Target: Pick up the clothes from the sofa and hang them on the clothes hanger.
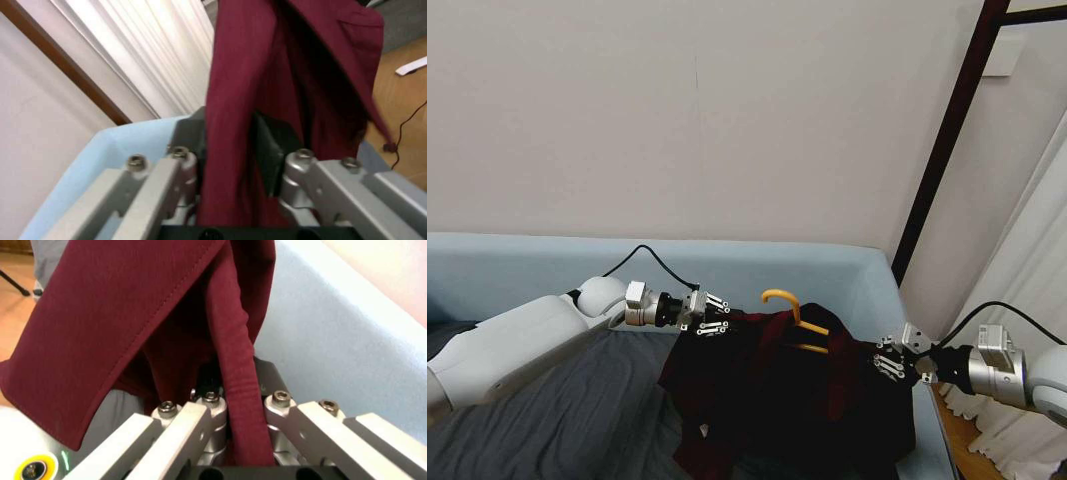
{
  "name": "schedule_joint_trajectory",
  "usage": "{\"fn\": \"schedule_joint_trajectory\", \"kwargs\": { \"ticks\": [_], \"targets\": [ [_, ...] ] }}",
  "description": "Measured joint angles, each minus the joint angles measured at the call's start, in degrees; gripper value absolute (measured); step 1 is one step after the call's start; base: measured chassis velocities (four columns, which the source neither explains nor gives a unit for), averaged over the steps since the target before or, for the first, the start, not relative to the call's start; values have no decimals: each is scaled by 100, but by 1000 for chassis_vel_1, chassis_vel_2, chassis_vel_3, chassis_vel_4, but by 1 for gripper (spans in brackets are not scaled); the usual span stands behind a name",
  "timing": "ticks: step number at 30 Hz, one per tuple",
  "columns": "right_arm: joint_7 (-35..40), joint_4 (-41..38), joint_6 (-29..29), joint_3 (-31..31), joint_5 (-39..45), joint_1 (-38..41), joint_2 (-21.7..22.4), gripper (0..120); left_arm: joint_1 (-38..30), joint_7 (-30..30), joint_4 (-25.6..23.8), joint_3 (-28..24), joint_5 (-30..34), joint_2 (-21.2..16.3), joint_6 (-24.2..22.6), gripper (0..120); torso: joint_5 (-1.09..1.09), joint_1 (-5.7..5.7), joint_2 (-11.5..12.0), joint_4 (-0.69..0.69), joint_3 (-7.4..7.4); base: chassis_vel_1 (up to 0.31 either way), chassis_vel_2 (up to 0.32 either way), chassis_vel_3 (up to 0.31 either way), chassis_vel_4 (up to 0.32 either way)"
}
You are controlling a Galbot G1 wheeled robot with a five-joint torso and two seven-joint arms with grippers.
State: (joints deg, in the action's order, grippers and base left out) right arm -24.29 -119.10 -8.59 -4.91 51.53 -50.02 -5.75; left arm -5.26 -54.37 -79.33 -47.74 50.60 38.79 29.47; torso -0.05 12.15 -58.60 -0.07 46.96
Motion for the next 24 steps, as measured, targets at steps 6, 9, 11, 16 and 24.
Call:
{"fn": "schedule_joint_trajectory", "kwargs": {
  "ticks": [6,9,11,16,24],
  "targets": [
    [-86,107,45,-28,162,25,-27,3,-104,44,-104,57,-13,-234,15,47,0,0,0,1,0,0,0,0,0],
    [-87,124,42,-50,337,35,-14,2,-118,165,-136,123,-6,-393,106,60,0,0,0,0,0,0,0,0,0],
    [-78,125,27,-57,422,37,-8,2,-115,203,-151,146,5,-457,136,63,0,0,0,0,0,0,0,0,0],
    [25,115,-81,-63,723,33,-14,2,-28,460,-196,199,39,-674,311,84,-1,0,0,1,0,0,0,0,0],
    [350,-28,-308,-93,1361,31,-140,1,188,1248,-481,369,138,-1016,545,100,-2,0,0,1,0,0,0,0,0]
  ]
}}
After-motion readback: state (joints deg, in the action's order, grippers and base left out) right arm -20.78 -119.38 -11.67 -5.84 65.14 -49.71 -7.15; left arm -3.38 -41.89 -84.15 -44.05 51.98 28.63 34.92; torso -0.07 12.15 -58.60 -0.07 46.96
